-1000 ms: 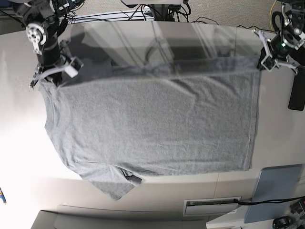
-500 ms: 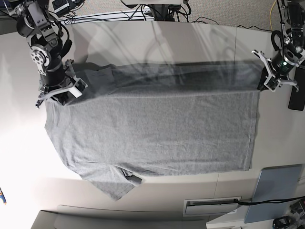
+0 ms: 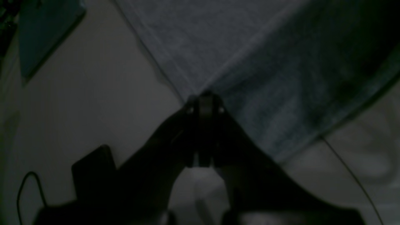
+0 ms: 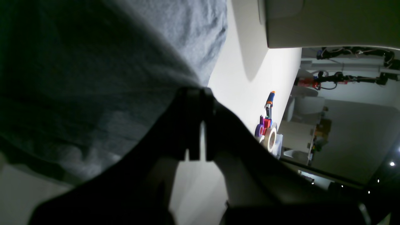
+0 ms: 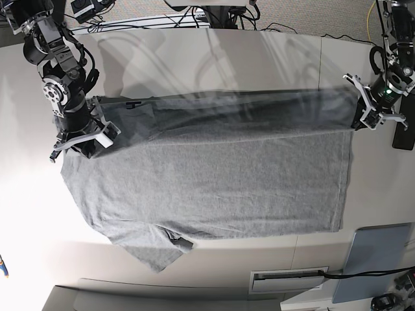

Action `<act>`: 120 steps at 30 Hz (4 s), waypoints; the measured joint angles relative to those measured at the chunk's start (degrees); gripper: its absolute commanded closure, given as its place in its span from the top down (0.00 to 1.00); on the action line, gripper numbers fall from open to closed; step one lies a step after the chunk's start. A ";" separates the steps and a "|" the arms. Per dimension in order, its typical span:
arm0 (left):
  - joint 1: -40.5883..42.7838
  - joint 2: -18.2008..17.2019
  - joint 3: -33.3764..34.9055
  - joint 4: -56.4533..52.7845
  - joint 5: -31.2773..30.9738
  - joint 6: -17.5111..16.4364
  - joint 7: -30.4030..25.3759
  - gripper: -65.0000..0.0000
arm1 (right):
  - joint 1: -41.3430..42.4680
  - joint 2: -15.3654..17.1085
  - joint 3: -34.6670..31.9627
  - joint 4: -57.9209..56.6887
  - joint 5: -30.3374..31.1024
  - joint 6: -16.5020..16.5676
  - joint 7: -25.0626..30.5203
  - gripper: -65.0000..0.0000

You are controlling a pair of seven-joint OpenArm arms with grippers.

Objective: Fold the T-shirt properly
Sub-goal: 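Grasp the shoulder edge with both grippers and lift it up, then lower the shoulder edge and release it with both grippers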

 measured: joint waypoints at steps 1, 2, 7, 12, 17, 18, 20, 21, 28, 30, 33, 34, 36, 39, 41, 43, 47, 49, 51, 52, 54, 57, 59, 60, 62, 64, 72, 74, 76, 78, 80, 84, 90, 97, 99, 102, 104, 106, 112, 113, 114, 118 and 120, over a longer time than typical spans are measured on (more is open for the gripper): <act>0.00 0.02 0.00 0.00 0.00 0.00 0.00 0.00 | 0.00 0.00 0.00 0.00 0.00 0.00 0.09 0.00; 0.00 0.02 0.00 0.00 0.02 0.00 0.00 0.00 | 0.00 0.00 0.00 0.00 0.00 0.00 0.09 0.00; -0.63 0.00 0.00 0.00 0.00 0.02 0.00 0.00 | 0.00 0.00 0.00 0.00 0.00 0.00 0.09 0.00; -0.74 0.00 0.00 -0.02 0.02 0.00 -0.02 0.00 | 0.00 0.00 0.00 0.00 0.00 0.00 0.09 0.00; -1.33 0.02 0.00 -0.04 0.02 -0.26 -0.02 0.00 | 0.00 0.00 0.00 0.00 -0.02 0.00 0.11 0.00; -1.92 0.04 0.00 -0.04 0.02 -0.24 0.00 0.00 | 0.00 0.00 0.00 0.00 -0.02 0.00 0.09 0.00; -3.52 0.04 0.00 -0.04 0.00 -0.20 -0.04 0.00 | 0.00 0.00 0.00 0.00 -0.02 0.00 0.09 0.00; -4.22 0.00 0.00 -0.04 0.00 -0.17 -0.07 0.00 | 0.00 0.00 0.00 0.00 -0.02 -0.02 0.09 0.00; -5.57 0.00 0.00 -0.04 0.00 -0.17 -0.22 0.00 | 0.00 0.00 0.00 0.00 -0.02 0.00 0.07 0.00; -5.70 0.02 0.00 -0.04 0.00 -0.17 -0.22 0.00 | 0.00 0.00 0.00 0.00 -0.02 -0.02 0.07 0.00; -5.75 0.02 0.00 -0.63 0.00 -0.20 -0.24 0.00 | 0.00 0.00 0.00 0.00 -0.02 -0.02 0.07 0.00; -5.84 0.02 0.00 -1.07 0.00 -0.20 -0.22 0.00 | 0.00 0.00 0.00 0.00 -0.02 0.00 0.07 0.00; -5.95 0.02 0.00 -1.86 -0.02 -0.17 -0.24 0.00 | 0.00 0.00 0.00 0.00 -0.02 -0.02 0.07 0.00; -6.03 0.02 0.00 -2.82 -0.92 -0.17 -0.22 0.00 | 0.00 0.00 0.00 0.00 0.02 0.00 0.07 0.00; -6.03 0.02 0.00 -3.02 -2.08 -0.17 -0.22 0.00 | 0.00 0.00 0.00 0.00 0.00 0.00 0.07 0.00; -6.05 0.02 0.00 -3.02 -2.38 -0.17 -0.24 0.00 | 0.00 0.00 0.00 0.00 0.00 0.00 0.07 0.00; -6.05 0.02 0.00 -3.02 -2.40 -0.15 -0.22 0.26 | -0.02 0.00 0.00 0.00 0.37 -2.03 0.07 0.20; -6.05 0.00 0.00 -3.02 -2.36 -0.13 -0.22 0.35 | 0.00 0.00 0.00 0.00 0.28 -5.16 0.09 0.22; -6.05 0.00 0.00 -3.02 -2.36 -0.13 -0.22 0.38 | 0.04 0.02 0.00 0.00 0.15 -6.25 0.04 0.22; -6.05 0.00 0.00 -3.02 -2.38 -0.13 -0.22 0.38 | 0.02 0.02 0.00 0.00 0.15 -6.23 0.02 0.22; -6.05 0.00 0.00 -3.02 -3.19 -0.13 -0.22 0.38 | 0.00 0.00 0.00 0.00 0.33 -6.23 -0.02 0.22; -6.05 0.00 0.00 -3.02 -4.81 -0.09 0.17 0.38 | 0.02 0.00 0.00 0.00 1.29 -6.23 -1.25 0.22; -6.05 0.02 0.00 -3.02 -6.32 -0.07 0.68 0.37 | 0.00 0.00 0.00 0.00 3.74 -6.78 -2.40 0.22; -6.05 0.02 0.00 -3.02 -8.24 0.07 2.34 0.32 | -0.04 0.00 0.00 -0.02 5.38 -9.09 -2.75 0.22; -6.08 0.04 0.00 -3.02 -12.17 0.26 5.84 0.12 | -0.15 0.00 0.00 -0.59 6.45 -13.84 -2.54 0.15; -6.05 0.50 0.00 -3.04 -14.32 0.76 7.54 0.00 | 0.00 -0.02 0.02 -3.21 6.40 -15.98 -2.08 0.03; -6.36 7.02 -0.11 -6.78 -20.65 5.35 9.29 0.00 | 2.10 -4.87 0.07 -16.83 11.04 -16.13 0.44 0.00; -6.36 8.68 -0.11 -9.51 -21.22 5.46 9.51 0.00 | 3.28 -6.58 0.07 -19.15 12.50 -16.20 1.18 0.00; -6.36 9.73 -0.11 -12.00 -22.93 5.42 9.94 0.00 | 4.11 -8.02 0.17 -21.64 13.49 -15.82 1.25 0.00; -6.34 10.64 -0.13 -13.81 -23.50 4.39 9.86 0.00 | 4.22 -9.38 0.50 -23.67 15.04 -14.38 1.18 0.00; -6.36 11.32 -0.11 -15.56 -23.58 2.19 9.86 0.00 | 3.87 -10.14 0.61 -24.68 15.67 -14.36 1.66 0.00; -6.29 11.43 -0.13 -16.61 -24.96 3.82 14.21 0.00 | 2.93 -10.12 0.90 -24.59 15.54 -14.21 0.96 0.00; -4.79 10.62 -0.42 -15.37 -24.20 5.70 17.27 0.00 | -2.23 -9.92 1.22 -22.34 11.96 -15.41 0.59 0.00; 4.57 9.55 -0.81 -9.84 -21.35 6.56 14.51 0.00 | -12.83 -9.01 4.68 -13.62 12.26 -15.19 -1.07 0.00; 7.76 9.53 -0.87 -7.85 -21.33 6.69 14.29 0.00 | -15.96 -9.01 6.49 -11.32 12.72 -14.80 -1.81 0.00; 12.72 9.35 -0.92 -4.63 -20.90 6.93 14.10 0.00 | -21.05 -9.05 9.33 -8.13 13.22 -14.14 -2.45 0.00; 15.58 9.35 -0.92 -2.78 -20.28 6.88 14.08 0.00 | -24.17 -9.05 11.17 -6.51 13.09 -13.68 -2.99 0.00; 18.25 9.38 -0.90 -1.16 -19.87 6.91 14.12 0.00 | -27.06 -9.05 12.81 -5.31 12.52 -13.46 -2.95 0.00; 23.10 9.57 -0.74 3.58 -17.29 7.02 15.08 0.00 | -30.95 -9.18 15.85 -3.04 12.55 -13.29 -1.44 0.00; 23.10 9.55 -0.52 4.57 -16.55 7.04 16.22 0.00 | -30.91 -9.18 16.15 -2.36 12.52 -13.29 -1.40 0.00; 23.10 9.60 -0.46 5.70 -15.80 7.26 17.51 0.00 | -30.82 -9.18 16.55 -1.51 12.50 -13.29 -1.20 0.00; 23.74 9.18 -0.35 11.80 -15.08 7.08 19.45 0.00 | -30.77 -9.18 19.26 3.43 12.04 -13.14 0.20 0.00; 22.93 7.82 -0.24 14.99 -15.28 8.22 19.06 0.00 | -30.56 -9.18 21.05 5.57 8.59 -13.03 0.46 0.00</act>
